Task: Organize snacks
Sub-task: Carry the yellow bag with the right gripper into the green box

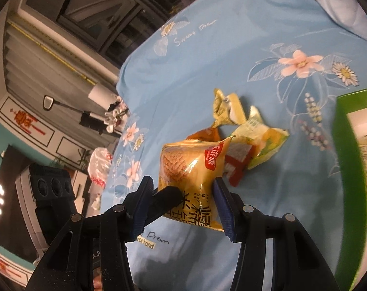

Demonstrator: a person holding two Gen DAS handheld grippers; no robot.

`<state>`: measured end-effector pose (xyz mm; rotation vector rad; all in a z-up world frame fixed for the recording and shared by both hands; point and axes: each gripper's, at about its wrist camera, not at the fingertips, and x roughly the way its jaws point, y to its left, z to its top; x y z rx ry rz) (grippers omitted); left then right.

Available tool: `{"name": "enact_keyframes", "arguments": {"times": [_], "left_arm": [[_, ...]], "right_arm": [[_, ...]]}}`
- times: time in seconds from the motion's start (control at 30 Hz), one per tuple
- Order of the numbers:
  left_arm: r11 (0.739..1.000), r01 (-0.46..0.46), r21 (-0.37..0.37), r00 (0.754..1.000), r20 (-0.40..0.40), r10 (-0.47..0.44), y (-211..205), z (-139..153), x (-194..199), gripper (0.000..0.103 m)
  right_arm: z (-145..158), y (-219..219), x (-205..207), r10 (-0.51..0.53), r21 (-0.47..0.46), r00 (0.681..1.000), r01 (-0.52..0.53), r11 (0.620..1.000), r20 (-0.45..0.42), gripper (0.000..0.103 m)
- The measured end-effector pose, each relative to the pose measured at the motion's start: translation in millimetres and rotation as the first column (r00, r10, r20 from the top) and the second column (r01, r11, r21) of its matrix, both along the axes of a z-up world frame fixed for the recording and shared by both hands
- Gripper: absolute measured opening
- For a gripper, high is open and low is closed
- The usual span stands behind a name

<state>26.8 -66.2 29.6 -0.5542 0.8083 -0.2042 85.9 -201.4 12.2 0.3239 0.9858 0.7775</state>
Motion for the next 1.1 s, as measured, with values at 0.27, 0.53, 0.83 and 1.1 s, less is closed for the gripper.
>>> {"name": "enact_keyframes", "arguments": {"times": [0.27, 0.53, 0.83, 1.1], "left_arm": [[0.999, 0.036, 0.010, 0.999, 0.025, -0.037, -21.5, 10.8, 4.4, 0.029], [0.996, 0.087, 0.016, 0.995, 0.050, -0.087, -46.5, 21.1, 13.0, 0.029], [0.990, 0.143, 0.017, 0.987, 0.065, -0.144, -72.2, 28.1, 26.0, 0.029], [0.981, 0.193, 0.018, 0.979, 0.069, -0.194, -96.8, 31.4, 36.3, 0.028]], "right_arm": [[11.8, -27.4, -3.1, -0.051, 0.011, 0.998, 0.050, 0.999, 0.028, 0.054], [25.0, -53.8, -7.6, -0.103, 0.025, 0.993, 0.102, 0.994, 0.060, 0.054], [32.4, -83.5, -6.7, -0.175, 0.045, 0.982, 0.172, 0.984, 0.078, 0.054], [36.3, -108.8, -5.6, -0.233, 0.054, 0.969, 0.229, 0.972, 0.086, 0.054]]}}
